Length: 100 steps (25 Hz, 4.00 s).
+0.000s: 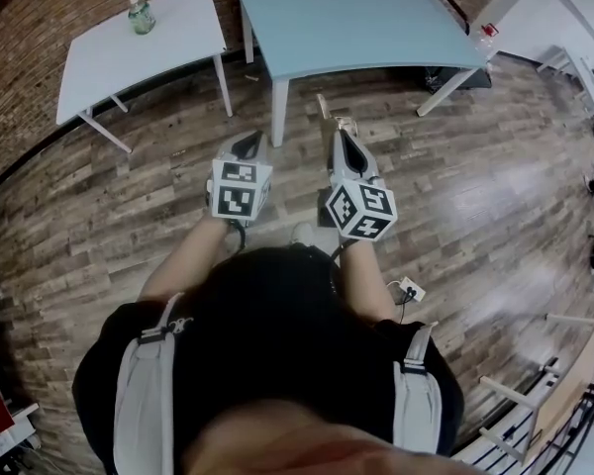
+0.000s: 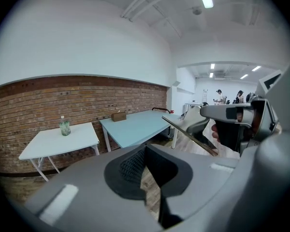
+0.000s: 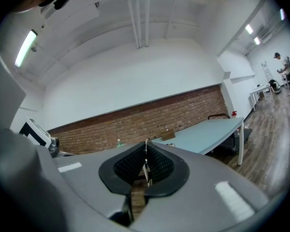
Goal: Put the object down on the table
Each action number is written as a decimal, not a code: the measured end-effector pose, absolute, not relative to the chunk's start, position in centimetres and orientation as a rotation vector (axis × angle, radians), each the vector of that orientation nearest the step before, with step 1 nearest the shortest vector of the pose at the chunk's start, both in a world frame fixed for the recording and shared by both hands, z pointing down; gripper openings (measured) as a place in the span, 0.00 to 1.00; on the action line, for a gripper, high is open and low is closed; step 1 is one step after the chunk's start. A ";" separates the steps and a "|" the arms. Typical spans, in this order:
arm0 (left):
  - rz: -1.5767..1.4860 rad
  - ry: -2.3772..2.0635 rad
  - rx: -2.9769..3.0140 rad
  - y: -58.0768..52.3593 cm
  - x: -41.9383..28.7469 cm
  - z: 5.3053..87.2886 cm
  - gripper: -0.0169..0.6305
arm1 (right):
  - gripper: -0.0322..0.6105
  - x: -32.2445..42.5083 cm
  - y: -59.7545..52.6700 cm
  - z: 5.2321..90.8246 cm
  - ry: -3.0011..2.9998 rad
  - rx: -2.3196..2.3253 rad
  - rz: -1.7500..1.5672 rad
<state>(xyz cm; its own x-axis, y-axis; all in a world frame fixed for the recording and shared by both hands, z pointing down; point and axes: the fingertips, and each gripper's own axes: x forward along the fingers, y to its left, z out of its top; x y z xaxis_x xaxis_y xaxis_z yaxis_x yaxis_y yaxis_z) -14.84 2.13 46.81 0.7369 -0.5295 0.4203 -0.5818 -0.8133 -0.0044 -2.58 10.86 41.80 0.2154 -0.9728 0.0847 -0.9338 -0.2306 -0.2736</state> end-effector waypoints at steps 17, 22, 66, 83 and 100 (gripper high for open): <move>0.623 -1.015 2.725 -3.8 -0.9 46.1 0.03 | 0.09 11.2 3.4 41.2 2.009 -2.270 -0.333; 0.646 -1.036 2.687 -4.7 1.2 47.7 0.03 | 0.09 12.8 1.7 42.3 2.057 -2.226 -0.371; 0.700 -0.867 2.685 -30.3 13.8 50.5 0.03 | 0.09 22.4 -23.9 46.1 2.049 -2.265 -0.554; 0.749 -0.958 2.600 -35.6 12.6 52.0 0.03 | 0.09 25.1 -29.7 49.0 2.071 -2.284 -0.622; 0.754 -1.075 2.479 -36.6 15.5 53.4 0.03 | 0.09 32.6 -36.1 56.8 2.099 -2.256 -0.808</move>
